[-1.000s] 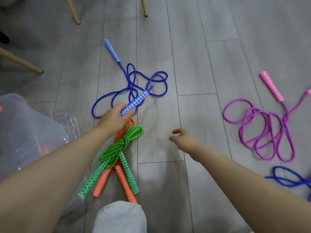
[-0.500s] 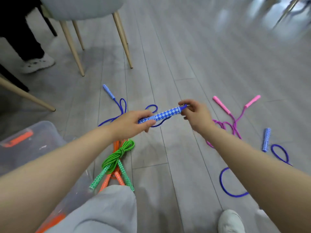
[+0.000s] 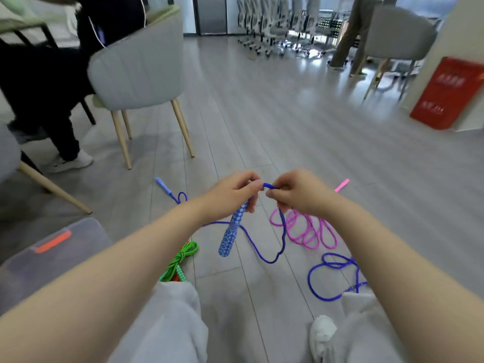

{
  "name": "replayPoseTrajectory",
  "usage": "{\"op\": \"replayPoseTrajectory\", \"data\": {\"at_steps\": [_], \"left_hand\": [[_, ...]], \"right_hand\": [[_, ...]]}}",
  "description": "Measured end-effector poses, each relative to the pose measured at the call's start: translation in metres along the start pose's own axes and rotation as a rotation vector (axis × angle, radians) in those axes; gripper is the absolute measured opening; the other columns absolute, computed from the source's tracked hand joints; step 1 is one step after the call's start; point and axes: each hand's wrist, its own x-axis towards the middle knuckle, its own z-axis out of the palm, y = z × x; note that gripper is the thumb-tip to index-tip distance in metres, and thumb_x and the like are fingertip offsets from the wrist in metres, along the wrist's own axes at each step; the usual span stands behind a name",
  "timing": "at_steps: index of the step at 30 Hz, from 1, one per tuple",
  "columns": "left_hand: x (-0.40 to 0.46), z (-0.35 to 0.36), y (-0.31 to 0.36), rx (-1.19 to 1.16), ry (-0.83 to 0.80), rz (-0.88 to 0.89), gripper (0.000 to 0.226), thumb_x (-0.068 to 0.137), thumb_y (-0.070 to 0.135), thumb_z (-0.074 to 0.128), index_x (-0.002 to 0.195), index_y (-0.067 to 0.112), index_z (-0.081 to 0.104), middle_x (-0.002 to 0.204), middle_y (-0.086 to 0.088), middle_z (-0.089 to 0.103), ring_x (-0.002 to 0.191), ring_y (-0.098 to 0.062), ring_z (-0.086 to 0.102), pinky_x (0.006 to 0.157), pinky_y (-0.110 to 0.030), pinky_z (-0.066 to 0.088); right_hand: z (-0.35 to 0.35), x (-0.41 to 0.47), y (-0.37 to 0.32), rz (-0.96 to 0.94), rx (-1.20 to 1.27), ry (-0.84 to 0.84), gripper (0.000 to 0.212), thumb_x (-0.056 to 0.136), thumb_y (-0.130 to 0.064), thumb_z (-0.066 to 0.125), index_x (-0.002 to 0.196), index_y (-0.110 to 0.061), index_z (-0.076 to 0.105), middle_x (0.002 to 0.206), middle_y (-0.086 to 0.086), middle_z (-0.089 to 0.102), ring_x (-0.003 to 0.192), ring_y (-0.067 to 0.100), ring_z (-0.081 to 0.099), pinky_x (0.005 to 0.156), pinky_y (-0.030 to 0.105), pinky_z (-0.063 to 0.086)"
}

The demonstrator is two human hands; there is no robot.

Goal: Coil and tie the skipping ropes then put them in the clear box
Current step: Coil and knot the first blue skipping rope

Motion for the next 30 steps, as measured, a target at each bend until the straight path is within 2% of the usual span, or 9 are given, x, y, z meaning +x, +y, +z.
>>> {"op": "replayPoseTrajectory", "data": {"at_steps": [3,5,8,11,16,20,24,28,30], "left_hand": [[-0.012,0.018,0.01,0.101,0.055,0.022,0.025,0.102,0.019,0.041,0.082,0.018,0.056,0.065,-0.002,0.053,0.059,-0.018,0.054,0.067,-0.038,0.049],[-0.019,0.026,0.015,0.172,0.086,0.008,0.027,0.101,0.027,0.042,0.079,0.023,0.058,0.062,0.005,0.05,0.06,-0.015,0.05,0.067,-0.04,0.05],[-0.032,0.04,0.025,0.232,0.09,0.011,0.031,0.095,0.043,0.037,0.08,0.028,0.059,0.063,0.01,0.048,0.066,-0.014,0.049,0.077,-0.049,0.051],[-0.042,0.055,0.036,0.226,0.082,0.009,0.03,0.099,0.04,0.033,0.088,0.03,0.06,0.07,0.01,0.052,0.071,-0.012,0.05,0.076,-0.042,0.05],[-0.049,0.063,0.032,0.227,0.075,-0.068,0.033,0.103,0.03,0.031,0.103,0.024,0.064,0.084,0.012,0.063,0.074,-0.002,0.052,0.077,-0.031,0.048],[-0.045,0.072,0.03,0.114,0.076,-0.102,0.034,0.104,0.029,0.033,0.116,0.022,0.064,0.099,0.011,0.066,0.07,-0.001,0.051,0.073,-0.024,0.044],[-0.044,0.076,0.033,-0.041,0.024,-0.105,0.034,0.105,0.028,0.034,0.12,0.017,0.062,0.111,0.006,0.067,0.066,-0.012,0.048,0.07,-0.025,0.044],[-0.044,0.078,0.037,-0.111,-0.064,-0.152,0.035,0.106,0.032,0.031,0.116,0.02,0.063,0.086,0.019,0.069,0.071,-0.012,0.049,0.059,-0.01,0.044],[-0.043,0.077,0.036,-0.145,-0.08,-0.142,0.035,0.106,0.033,0.032,0.116,0.021,0.063,0.085,0.02,0.069,0.073,-0.012,0.049,0.062,-0.011,0.046]], "right_hand": [[-0.009,-0.033,-0.002,-0.025,0.07,0.056,0.02,0.086,-0.035,0.072,0.077,-0.017,0.069,0.039,-0.017,0.05,0.04,0.001,0.045,0.045,0.013,0.03],[-0.018,-0.05,-0.001,-0.009,0.135,0.05,0.023,0.082,-0.04,0.075,0.076,-0.018,0.071,0.042,-0.015,0.048,0.042,0.003,0.041,0.044,0.013,0.028],[-0.028,-0.069,0.003,0.014,0.237,0.061,0.022,0.081,-0.042,0.075,0.072,-0.022,0.072,0.055,-0.013,0.054,0.053,0.003,0.045,0.054,0.019,0.038],[-0.028,-0.082,0.004,-0.004,0.522,0.071,0.023,0.089,-0.033,0.069,0.083,-0.011,0.069,0.067,-0.001,0.064,0.067,0.012,0.06,0.077,0.039,0.057],[-0.027,-0.086,0.001,0.062,0.554,0.156,0.018,0.092,-0.03,0.065,0.096,-0.012,0.064,0.068,-0.002,0.055,0.058,0.01,0.051,0.062,0.027,0.049],[-0.025,-0.076,-0.002,0.056,0.951,0.162,0.018,0.093,-0.004,0.048,0.097,-0.008,0.064,0.066,0.001,0.058,0.058,0.014,0.045,0.06,0.028,0.042],[-0.014,-0.069,-0.008,0.012,1.173,0.141,0.022,0.096,0.0,0.043,0.099,-0.003,0.065,0.07,0.006,0.061,0.062,0.017,0.049,0.064,0.029,0.044],[-0.007,-0.062,-0.009,-0.022,1.256,0.156,0.021,0.098,0.001,0.044,0.099,-0.004,0.065,0.072,0.007,0.061,0.063,0.014,0.05,0.066,0.026,0.048],[-0.007,-0.059,-0.008,-0.054,1.265,0.176,0.021,0.098,0.001,0.045,0.099,-0.005,0.065,0.072,0.006,0.062,0.064,0.013,0.052,0.068,0.025,0.049]]}}
